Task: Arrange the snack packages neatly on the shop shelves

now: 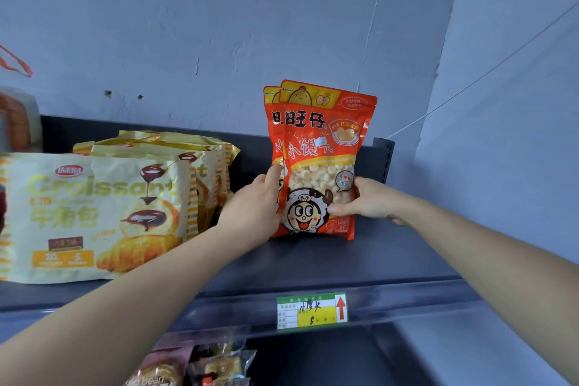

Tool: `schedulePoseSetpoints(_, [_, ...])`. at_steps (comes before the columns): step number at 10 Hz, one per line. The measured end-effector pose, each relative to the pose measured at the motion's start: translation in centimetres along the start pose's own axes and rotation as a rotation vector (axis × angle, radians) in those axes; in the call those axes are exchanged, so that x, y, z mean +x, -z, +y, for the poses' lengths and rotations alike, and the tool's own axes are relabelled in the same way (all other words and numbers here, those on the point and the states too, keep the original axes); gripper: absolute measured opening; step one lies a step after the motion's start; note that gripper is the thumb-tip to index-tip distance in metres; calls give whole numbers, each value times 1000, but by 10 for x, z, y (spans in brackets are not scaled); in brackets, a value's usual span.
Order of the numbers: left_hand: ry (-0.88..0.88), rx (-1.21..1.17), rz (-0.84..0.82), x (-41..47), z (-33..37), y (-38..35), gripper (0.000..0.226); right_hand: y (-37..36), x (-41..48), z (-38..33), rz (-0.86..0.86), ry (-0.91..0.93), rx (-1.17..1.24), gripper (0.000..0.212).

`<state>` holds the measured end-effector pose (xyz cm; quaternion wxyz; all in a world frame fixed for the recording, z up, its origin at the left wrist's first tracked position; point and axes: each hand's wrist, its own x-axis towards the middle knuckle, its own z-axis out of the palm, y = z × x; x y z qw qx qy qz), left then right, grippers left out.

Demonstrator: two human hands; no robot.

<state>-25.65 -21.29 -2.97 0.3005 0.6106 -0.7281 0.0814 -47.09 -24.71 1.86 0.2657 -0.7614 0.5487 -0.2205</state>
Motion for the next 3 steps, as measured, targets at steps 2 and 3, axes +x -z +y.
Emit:
schedulePoseSetpoints(2, [-23,115,-173,-8,-3,9,60,-10,-27,-14,-25,-175,-197,12])
schedulePoseSetpoints(3, [-18,120,-165,-17,-1,15,56,-18,-39,-20,-6,-215,-366,25])
